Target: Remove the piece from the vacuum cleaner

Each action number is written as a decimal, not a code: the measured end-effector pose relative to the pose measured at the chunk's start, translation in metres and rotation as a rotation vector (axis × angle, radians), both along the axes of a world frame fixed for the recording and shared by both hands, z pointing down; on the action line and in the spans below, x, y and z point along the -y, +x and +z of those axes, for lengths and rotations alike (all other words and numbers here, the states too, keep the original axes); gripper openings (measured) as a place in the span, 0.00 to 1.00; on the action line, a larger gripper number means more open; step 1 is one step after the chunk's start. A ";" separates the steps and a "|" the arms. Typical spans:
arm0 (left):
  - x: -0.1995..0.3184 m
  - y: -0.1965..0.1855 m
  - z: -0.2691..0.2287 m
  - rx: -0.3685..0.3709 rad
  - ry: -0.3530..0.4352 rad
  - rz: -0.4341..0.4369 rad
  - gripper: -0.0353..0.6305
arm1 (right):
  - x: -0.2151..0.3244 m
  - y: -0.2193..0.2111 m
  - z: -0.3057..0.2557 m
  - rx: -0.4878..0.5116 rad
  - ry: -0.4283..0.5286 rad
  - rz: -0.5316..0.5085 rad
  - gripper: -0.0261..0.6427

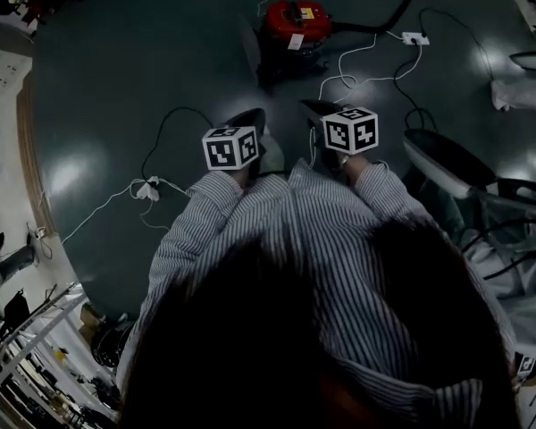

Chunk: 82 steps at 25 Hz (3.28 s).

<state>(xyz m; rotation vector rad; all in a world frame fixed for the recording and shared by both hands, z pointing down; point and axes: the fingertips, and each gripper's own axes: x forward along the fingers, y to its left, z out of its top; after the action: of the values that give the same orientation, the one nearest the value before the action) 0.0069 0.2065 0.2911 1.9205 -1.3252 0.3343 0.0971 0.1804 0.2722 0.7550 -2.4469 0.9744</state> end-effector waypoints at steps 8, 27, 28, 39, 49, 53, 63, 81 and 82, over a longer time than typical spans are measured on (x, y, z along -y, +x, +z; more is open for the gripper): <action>0.128 -0.068 -0.005 -0.015 -0.015 0.077 0.06 | 0.115 -0.077 -0.001 -0.020 0.004 0.046 0.04; 0.207 -0.069 0.054 0.011 -0.103 0.031 0.06 | 0.187 -0.087 0.040 -0.109 -0.030 -0.006 0.04; 0.208 -0.067 0.063 0.012 -0.118 0.032 0.06 | 0.190 -0.087 0.049 -0.113 -0.043 -0.008 0.04; 0.241 -0.059 0.212 -0.001 -0.211 0.004 0.12 | 0.231 -0.101 0.192 -0.095 -0.131 -0.010 0.04; 0.252 -0.073 0.330 0.037 -0.273 -0.023 0.24 | 0.225 -0.099 0.311 -0.120 -0.257 0.053 0.04; 0.266 -0.065 0.346 0.040 -0.266 0.003 0.27 | 0.234 -0.096 0.326 -0.126 -0.265 0.060 0.04; 0.270 -0.061 0.359 0.014 -0.290 0.037 0.16 | 0.244 -0.100 0.326 -0.108 -0.268 0.104 0.04; 0.261 -0.130 0.313 0.007 -0.312 -0.170 0.09 | 0.256 -0.111 0.279 -0.089 -0.232 0.067 0.04; 0.261 -0.131 0.307 -0.010 -0.302 -0.181 0.09 | 0.257 -0.112 0.273 -0.087 -0.225 0.065 0.04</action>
<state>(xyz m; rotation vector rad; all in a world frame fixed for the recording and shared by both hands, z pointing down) -0.1243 -0.0542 0.5981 1.5390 -1.3466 0.4079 -0.0149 -0.0765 0.5456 0.7846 -2.2041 1.1914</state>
